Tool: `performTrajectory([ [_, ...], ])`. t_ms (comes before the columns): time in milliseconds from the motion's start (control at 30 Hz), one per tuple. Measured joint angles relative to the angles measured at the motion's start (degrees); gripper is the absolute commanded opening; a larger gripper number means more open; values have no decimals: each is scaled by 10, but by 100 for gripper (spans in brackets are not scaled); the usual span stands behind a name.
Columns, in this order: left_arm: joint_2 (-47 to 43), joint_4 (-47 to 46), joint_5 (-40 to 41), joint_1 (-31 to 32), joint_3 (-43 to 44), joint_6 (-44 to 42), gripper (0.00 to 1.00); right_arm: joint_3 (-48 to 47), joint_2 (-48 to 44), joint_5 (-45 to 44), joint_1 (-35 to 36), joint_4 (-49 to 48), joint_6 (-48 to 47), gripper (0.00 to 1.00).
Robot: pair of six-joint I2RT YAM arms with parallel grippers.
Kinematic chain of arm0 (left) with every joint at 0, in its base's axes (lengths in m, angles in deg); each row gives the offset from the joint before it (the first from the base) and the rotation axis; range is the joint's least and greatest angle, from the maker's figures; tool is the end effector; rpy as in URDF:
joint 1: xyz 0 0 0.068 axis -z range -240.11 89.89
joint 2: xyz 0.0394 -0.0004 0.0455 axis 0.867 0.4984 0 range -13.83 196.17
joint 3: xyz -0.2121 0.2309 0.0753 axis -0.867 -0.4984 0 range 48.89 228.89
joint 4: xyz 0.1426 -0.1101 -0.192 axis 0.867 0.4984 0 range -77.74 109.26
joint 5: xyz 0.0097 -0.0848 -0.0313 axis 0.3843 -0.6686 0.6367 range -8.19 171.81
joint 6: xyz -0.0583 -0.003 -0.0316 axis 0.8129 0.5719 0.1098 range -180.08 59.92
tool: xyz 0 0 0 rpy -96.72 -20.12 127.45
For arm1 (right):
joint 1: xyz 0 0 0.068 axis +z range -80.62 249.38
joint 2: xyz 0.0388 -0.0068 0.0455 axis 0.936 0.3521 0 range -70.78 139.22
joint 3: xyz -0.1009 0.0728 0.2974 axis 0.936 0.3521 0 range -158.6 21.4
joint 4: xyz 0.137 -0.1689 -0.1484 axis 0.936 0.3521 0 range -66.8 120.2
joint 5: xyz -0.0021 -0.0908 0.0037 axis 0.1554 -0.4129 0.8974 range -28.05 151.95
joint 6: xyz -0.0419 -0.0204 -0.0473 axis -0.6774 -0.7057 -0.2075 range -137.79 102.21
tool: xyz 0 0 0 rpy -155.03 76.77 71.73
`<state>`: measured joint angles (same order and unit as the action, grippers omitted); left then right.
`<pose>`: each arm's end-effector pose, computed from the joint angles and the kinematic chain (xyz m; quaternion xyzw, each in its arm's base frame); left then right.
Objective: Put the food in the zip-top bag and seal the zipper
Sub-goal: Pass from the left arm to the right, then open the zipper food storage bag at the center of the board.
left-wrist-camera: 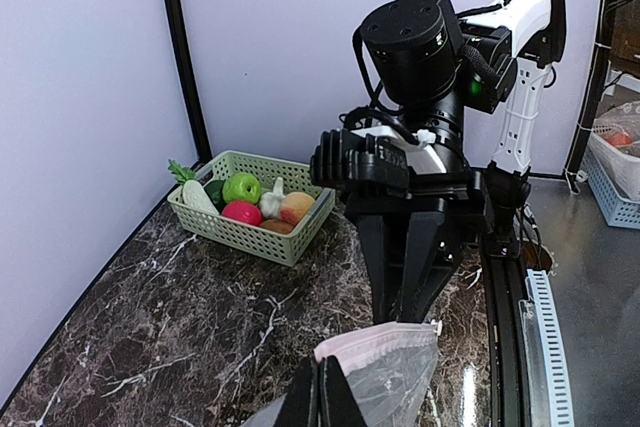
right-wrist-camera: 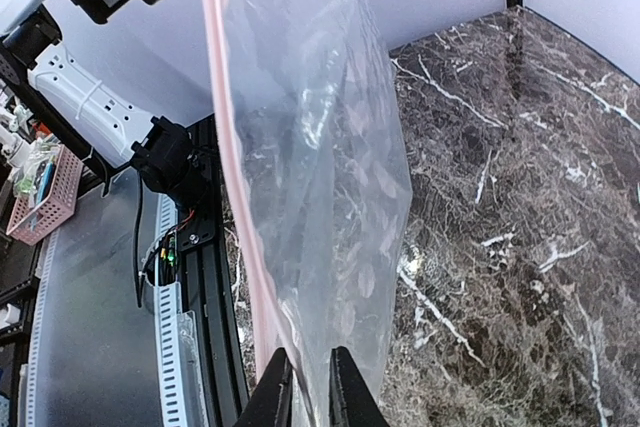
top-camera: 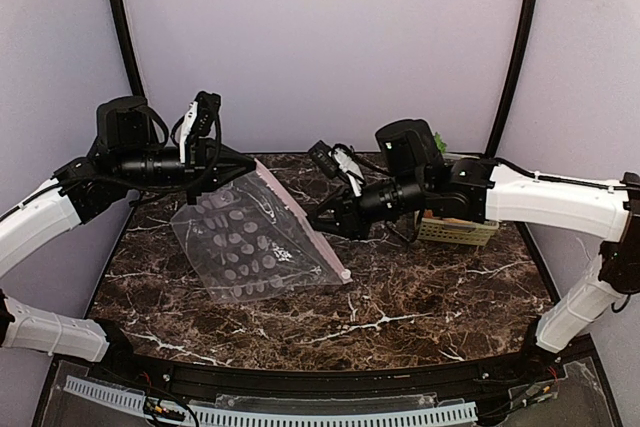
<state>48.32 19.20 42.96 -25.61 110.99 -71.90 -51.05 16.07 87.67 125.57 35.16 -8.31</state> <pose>0.1742 -0.1596 0.4378 0.4804 0.5626 -0.3671 0.5639 0.1845 0.3164 0.3707 -0.4361 0.7140 0.4375 0.3294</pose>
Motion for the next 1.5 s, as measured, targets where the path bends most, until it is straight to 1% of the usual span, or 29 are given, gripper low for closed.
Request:
performTrajectory([
  [133, 1, 0, 0, 0, 0, 0, 1, -10, 3, 0, 0, -4, -5, 0],
  [333, 1, 0, 0, 0, 0, 0, 1, -10, 4, 0, 0, -4, -6, 0],
  [400, 1, 0, 1, 0, 0, 0, 3, -10, 4, -4, 0, -4, -6, 0],
  [433, 1, 0, 2, 0, 0, 0, 15, -10, 3, -10, 0, -4, -6, 0],
  [467, 1, 0, 4, 0, 0, 0, 24, -10, 3, -16, 0, -4, -5, 0],
  [500, 1, 0, 7, 0, 0, 1, 42, -10, 3, -26, 0, -3, -4, 0],
  [533, 1, -1, 10, 0, 0, 0, 49, -10, 2, -37, 0, -2, -4, 0],
  [567, 1, -2, 16, 0, 0, 5, 60, -10, 2, -52, -1, 0, -3, 0],
  [633, 1, -6, 29, 0, 0, 7, 69, -10, 1, -78, -6, 9, 1, 0],
  [700, 1, -11, 46, 0, 0, 14, 73, -10, -2, -104, -19, 22, 7, 0],
  [767, 1, -13, 63, 0, 0, 18, 75, -10, -8, -132, -37, 37, 11, 0],
  [967, 0, -32, 97, 0, -1, 51, 76, -22, -47, -214, -79, 95, 14, 0],
  [1167, 1, -52, 108, 0, -5, 98, 76, -100, -78, -286, -80, 149, -2, 0],
  [1333, 15, -84, 104, 0, -12, 139, 76, -121, -97, -293, -79, 152, -7, 0],
  [1500, 44, -115, 75, 0, -21, 184, 76, -115, -63, -250, -75, 144, 4, 0],
])
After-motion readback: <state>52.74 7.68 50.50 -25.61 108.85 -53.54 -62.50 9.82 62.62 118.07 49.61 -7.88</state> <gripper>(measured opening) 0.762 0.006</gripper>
